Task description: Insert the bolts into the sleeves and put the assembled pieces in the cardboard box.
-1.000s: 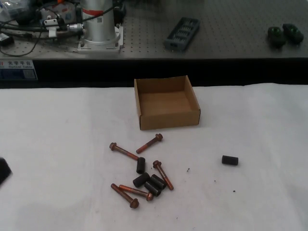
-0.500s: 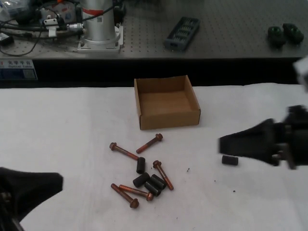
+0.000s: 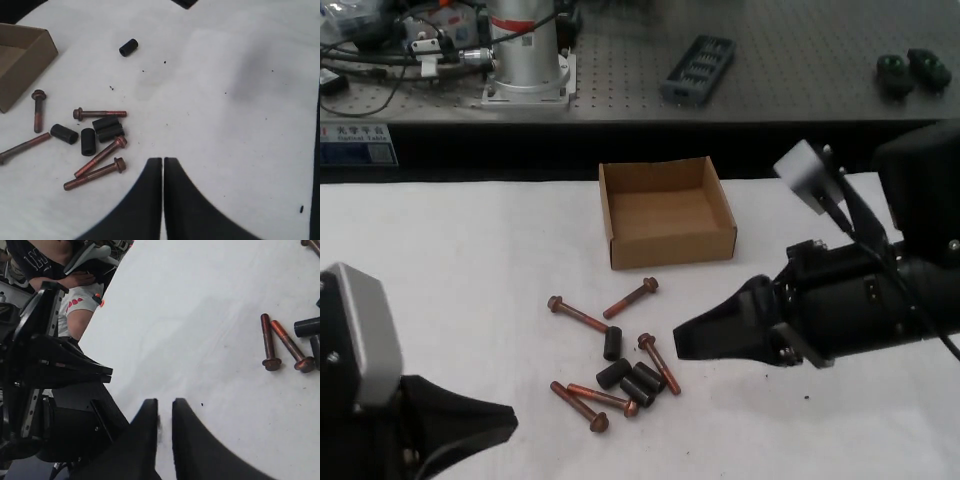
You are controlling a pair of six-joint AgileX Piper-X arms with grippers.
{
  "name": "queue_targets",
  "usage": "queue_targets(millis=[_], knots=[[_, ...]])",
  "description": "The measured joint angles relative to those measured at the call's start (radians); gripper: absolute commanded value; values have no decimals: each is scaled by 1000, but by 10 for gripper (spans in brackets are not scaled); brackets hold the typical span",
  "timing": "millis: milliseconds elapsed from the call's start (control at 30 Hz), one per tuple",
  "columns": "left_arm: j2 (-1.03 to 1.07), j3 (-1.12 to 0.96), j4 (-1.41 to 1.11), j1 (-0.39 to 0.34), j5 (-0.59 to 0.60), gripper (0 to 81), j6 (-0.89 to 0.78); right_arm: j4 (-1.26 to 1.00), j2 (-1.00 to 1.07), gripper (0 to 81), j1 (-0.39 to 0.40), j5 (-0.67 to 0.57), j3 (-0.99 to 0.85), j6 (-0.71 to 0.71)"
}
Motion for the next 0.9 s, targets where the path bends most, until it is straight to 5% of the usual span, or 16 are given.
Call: queue_targets(millis=[200, 400, 900], knots=[[121, -43, 0, -52, -137, 225, 66, 34, -63, 221, -37, 0, -6, 0], [280, -137, 0, -113, -245, 230, 220, 103, -179, 221, -48, 0, -9, -2], [597, -245, -13, -126, -276, 230, 632, 361, -380, 221, -48, 61, -9, -56]])
